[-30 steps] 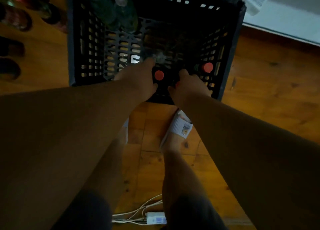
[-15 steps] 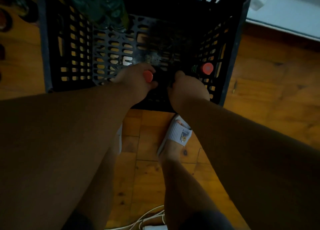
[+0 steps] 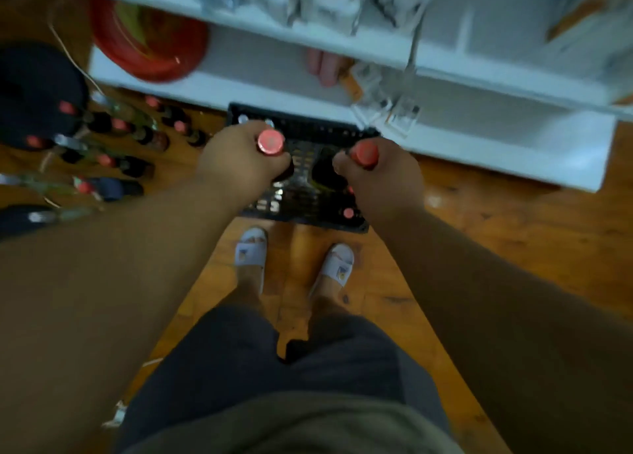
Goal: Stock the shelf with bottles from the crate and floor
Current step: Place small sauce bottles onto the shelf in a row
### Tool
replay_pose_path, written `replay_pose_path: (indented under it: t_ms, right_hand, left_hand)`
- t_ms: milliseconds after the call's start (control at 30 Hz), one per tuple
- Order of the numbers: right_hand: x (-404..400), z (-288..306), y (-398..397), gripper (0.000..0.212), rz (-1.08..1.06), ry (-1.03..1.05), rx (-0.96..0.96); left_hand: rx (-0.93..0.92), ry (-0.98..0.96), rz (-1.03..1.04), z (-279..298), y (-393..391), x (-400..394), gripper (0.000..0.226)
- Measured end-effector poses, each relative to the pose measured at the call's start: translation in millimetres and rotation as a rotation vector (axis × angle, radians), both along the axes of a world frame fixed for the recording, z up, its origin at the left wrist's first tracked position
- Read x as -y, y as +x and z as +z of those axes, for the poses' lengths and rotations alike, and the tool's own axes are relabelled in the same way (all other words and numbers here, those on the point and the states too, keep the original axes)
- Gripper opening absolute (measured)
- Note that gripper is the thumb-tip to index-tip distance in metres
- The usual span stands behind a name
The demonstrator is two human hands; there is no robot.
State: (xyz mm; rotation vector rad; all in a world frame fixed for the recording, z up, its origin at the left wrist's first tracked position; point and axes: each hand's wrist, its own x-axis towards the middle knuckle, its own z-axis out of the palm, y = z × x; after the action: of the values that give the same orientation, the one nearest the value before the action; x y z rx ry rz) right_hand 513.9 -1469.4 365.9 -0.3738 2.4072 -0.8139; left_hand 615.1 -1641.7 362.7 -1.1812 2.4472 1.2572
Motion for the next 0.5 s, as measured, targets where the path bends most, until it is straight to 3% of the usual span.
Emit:
replay_pose_path:
  t_ms: [133,267,400,500]
  right_hand:
    - [-4,94,-1,0.039,-0.026,-0.185,-0.2]
    - [-2,172,-8,0.04,-0.166,-0.38,-0.265]
    - [10,228,5,0.048,-0.315,-0.66,-0.188]
    - [17,261,12,0.04,-0.402,-0.77,-0.216]
  left_hand:
    - [-0.122,-0.199,-0.039,99,10,-3,0.03]
    - [-0.304,-0.349,-0.134,172,2,-6,0.032]
    - [-0.51,-0.224,-0.126,237,-11,-2,0.03]
    - [-0.61,-0.073,-0.107,277,-15,0,0.02]
